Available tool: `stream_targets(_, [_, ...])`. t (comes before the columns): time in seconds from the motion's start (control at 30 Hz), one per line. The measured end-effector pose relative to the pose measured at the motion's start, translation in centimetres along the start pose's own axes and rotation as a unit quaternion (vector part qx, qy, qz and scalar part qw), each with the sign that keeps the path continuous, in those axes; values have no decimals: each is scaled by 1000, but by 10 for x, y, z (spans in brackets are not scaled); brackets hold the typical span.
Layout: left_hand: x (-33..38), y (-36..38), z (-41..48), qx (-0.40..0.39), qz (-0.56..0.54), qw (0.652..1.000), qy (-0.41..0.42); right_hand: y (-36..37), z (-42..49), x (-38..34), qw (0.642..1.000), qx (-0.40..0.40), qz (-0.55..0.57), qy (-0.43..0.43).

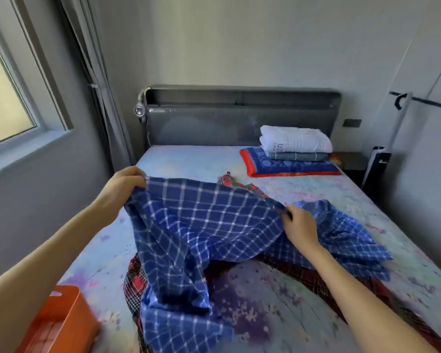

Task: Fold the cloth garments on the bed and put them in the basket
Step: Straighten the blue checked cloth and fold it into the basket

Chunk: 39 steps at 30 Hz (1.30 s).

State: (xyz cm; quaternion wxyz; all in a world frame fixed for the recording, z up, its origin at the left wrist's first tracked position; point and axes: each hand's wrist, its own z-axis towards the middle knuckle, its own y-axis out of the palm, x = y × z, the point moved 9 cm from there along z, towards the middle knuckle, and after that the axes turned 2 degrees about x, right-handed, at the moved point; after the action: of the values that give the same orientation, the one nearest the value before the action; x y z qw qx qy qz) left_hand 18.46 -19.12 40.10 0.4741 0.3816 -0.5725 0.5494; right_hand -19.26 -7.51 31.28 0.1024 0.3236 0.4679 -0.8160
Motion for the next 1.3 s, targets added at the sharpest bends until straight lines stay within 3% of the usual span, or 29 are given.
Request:
stream_targets(0.1, [25, 50, -39, -83, 91, 989, 80, -34, -33, -90, 995, 21, 25, -95])
stream_targets(0.17, [50, 95, -77, -153, 178, 957, 171, -43, -54, -146, 988, 1, 5, -155])
stream_targets(0.23, [68, 125, -103, -157, 234, 926, 252, -52, -69, -171, 985, -9, 23, -169])
stream_targets(0.33, [84, 145, -125, -112, 262, 910, 300, -71, -88, -170, 985, -1, 73, -157])
stream_targets(0.47, [95, 158, -142, -85, 223, 928, 286, -84, -102, -107, 994, 17, -12, -111])
stream_targets(0.67, [124, 167, -145, -20, 204, 952, 227, -140, -123, 40, 979, 174, -92, 49])
stream_targets(0.73, [131, 170, -144, 0, 178, 964, 196, -168, -125, 92, 970, 185, -114, 107])
stream_targets(0.8, [145, 184, -148, 10, 173, 968, 181, -187, -116, 138, 977, 142, -90, 135])
stream_targets(0.97, [179, 222, -164, 9, 179, 970, 163, -155, -106, 124, 995, -93, 4, 35])
stream_targets(1.07, [194, 248, -171, 24, 153, 978, 141, -128, -108, 108, 986, -161, 28, -9])
stream_targets(1.13, [199, 259, -175, 30, 145, 981, 122, -116, -102, 100, 991, -123, 35, -26])
stream_targets(1.3, [208, 256, -183, 48, 124, 987, 89, -98, -81, 107, 999, 29, 20, 31])
